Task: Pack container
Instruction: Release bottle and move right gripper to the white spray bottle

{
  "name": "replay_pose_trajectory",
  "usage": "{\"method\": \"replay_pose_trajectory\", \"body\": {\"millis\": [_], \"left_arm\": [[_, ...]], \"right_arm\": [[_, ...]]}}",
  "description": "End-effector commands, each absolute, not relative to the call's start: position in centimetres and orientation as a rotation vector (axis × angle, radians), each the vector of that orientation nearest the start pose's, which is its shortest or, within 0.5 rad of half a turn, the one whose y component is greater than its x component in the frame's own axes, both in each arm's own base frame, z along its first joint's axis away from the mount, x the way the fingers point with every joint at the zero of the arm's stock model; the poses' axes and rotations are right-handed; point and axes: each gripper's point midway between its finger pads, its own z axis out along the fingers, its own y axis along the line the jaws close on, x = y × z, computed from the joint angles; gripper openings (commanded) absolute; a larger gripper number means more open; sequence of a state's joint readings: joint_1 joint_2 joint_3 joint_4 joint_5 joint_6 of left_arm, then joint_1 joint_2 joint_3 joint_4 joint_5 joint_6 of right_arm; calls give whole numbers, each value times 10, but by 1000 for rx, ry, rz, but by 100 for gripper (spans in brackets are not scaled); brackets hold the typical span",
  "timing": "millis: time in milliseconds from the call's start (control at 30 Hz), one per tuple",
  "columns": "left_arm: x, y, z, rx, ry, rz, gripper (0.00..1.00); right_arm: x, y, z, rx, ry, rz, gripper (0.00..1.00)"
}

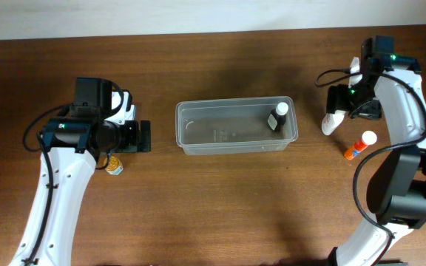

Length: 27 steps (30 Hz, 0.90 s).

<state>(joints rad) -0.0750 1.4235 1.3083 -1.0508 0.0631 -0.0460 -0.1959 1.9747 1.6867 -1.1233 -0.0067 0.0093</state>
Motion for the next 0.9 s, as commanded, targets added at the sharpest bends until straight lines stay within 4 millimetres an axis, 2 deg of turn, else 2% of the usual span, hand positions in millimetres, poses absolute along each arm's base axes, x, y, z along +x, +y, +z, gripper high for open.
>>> {"method": "replay_pose_trajectory", "body": {"millis": [0,200,333,467,533,733,867], "left_arm": [[331,-32,186,67,2719,-105,99],[331,-32,186,67,2719,-105,99],[331,-32,186,67,2719,-105,100],[331,-32,186,67,2719,-105,99],[331,-32,186,67,2719,-105,99],[331,-32,186,67,2719,-105,99],[331,-32,186,67,2719,-105,99]], "right_arm": [[411,-79,95,274,2975,4,78],[414,-79,94,273,2966,3,51],[415,-76,94,246,2965,31,43],[417,-69,94,204,2958,86,40],[417,-69,94,204,2958,86,34],[418,-66,94,193,2956,86,24],[419,-64,94,183,2956,86,23]]}}
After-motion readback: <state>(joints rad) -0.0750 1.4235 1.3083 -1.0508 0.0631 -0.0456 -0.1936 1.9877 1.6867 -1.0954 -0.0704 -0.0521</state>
